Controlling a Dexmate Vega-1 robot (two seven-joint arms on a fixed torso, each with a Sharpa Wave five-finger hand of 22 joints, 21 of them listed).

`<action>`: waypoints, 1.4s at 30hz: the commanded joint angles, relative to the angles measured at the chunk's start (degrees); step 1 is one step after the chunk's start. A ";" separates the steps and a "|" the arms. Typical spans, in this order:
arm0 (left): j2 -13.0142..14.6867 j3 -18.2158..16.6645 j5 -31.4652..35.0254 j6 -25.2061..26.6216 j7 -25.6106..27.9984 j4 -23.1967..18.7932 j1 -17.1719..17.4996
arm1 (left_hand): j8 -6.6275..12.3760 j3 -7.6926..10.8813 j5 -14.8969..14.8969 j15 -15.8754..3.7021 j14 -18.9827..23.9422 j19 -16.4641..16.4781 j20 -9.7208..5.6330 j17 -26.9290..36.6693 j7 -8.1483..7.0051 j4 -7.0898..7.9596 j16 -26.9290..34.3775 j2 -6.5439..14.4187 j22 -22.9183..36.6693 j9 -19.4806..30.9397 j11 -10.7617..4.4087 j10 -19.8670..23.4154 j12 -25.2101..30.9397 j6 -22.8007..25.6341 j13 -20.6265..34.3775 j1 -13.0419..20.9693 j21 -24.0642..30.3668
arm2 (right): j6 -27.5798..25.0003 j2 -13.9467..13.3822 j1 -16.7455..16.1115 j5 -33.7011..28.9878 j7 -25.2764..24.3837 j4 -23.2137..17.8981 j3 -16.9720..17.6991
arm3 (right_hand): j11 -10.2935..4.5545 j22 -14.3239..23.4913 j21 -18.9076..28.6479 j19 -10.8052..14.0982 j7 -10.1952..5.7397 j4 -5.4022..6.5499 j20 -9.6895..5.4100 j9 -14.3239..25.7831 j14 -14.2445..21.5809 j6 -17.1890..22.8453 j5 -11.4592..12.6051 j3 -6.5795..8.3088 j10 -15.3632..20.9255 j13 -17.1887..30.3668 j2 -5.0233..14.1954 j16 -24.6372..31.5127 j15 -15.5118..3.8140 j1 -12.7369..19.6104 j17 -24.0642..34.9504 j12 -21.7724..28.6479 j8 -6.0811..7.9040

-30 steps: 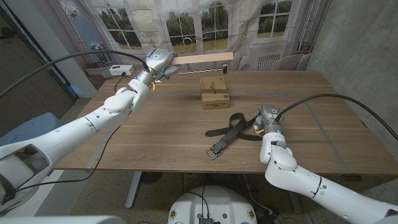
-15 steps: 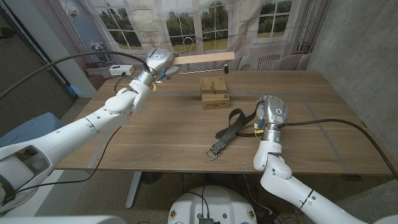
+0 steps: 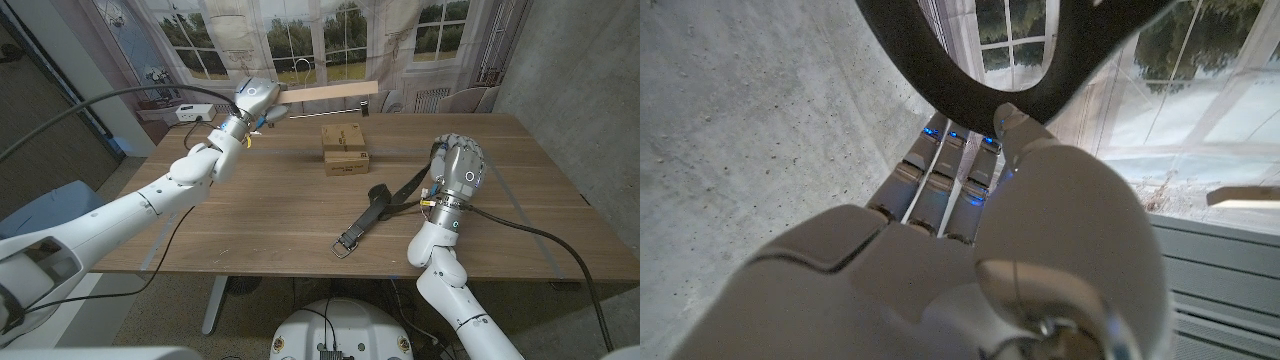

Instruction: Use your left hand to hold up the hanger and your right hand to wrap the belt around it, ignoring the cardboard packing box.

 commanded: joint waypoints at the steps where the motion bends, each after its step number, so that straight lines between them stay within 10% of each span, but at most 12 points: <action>1: -0.79 0.34 0.39 0.78 0.38 0.18 -0.17 | 0.58 0.61 -0.11 -0.07 -0.04 -0.27 -3.02 0.10 1.28 0.17 0.40 -0.13 0.02 0.00 -0.42 0.08 0.18 -1.44 0.06 -0.73 0.48 | 17.33 2.95 -1.07 7.73 -1.28 -1.95 4.09 | -0.07 0.27 0.43 0.38 1.22 0.86 0.16 0.43 0.77 1.12 0.53 -0.54 0.42 0.24 0.11 -0.37 -8.48 -0.63 -0.08 0.21 0.62; 12: -2.05 1.12 0.25 0.24 0.91 1.54 -1.14 | 1.14 0.85 -0.18 -0.10 -0.12 -0.41 -3.11 -0.13 1.28 0.16 0.49 -0.11 -0.25 -0.16 -0.41 0.10 0.21 -1.68 0.06 -0.96 0.85 | 30.27 8.03 1.60 7.29 -1.28 -1.87 9.16 | 0.20 0.36 0.63 0.09 1.53 0.99 0.38 1.21 0.92 0.58 1.02 -0.67 0.52 0.60 0.08 -1.10 -8.44 -1.14 -0.05 0.27 1.32; 24: -2.38 1.37 0.24 0.38 1.56 1.93 -1.78 | 1.59 1.04 -0.23 -0.12 -0.25 -0.53 -3.11 -0.25 1.20 0.15 0.58 -0.13 -0.45 -0.38 -0.41 0.08 0.21 -1.82 0.06 -1.14 1.17 | 37.33 8.71 17.02 6.65 -1.28 8.21 10.92 | -0.18 0.43 0.93 0.11 1.22 0.88 0.33 1.87 1.05 0.41 1.47 -0.72 0.49 0.90 0.11 -1.62 -8.60 -1.24 0.14 0.25 2.06; 32: -1.60 1.09 0.52 1.36 0.49 0.56 -1.61 | 1.79 1.15 -0.26 -0.08 -0.15 -0.57 -3.14 -0.26 1.22 0.14 0.74 -0.15 -0.62 -0.59 -0.39 0.03 0.21 -1.95 0.06 -1.26 1.34 | 46.61 0.57 25.89 26.82 1.67 17.36 4.66 | -0.67 0.50 1.03 -0.19 0.93 0.68 -0.36 2.17 0.93 0.08 1.68 -0.98 0.06 1.11 -0.10 -1.86 -8.74 -1.20 0.41 0.07 2.35; 42: -0.89 0.86 1.44 2.39 -1.18 -1.17 -1.66 | 2.27 1.38 -0.30 -0.07 -0.35 -0.80 -3.13 -0.71 1.27 0.14 0.62 -0.16 -0.83 -1.01 -0.44 0.15 0.25 -2.06 0.06 -1.48 1.72 | 49.41 -5.76 24.52 43.97 10.72 13.58 0.70 | -1.36 0.68 1.20 -0.77 0.42 0.61 -0.78 2.53 0.16 -0.51 1.78 -1.68 -0.28 1.50 0.02 -2.03 -8.90 -1.16 1.13 -0.08 2.63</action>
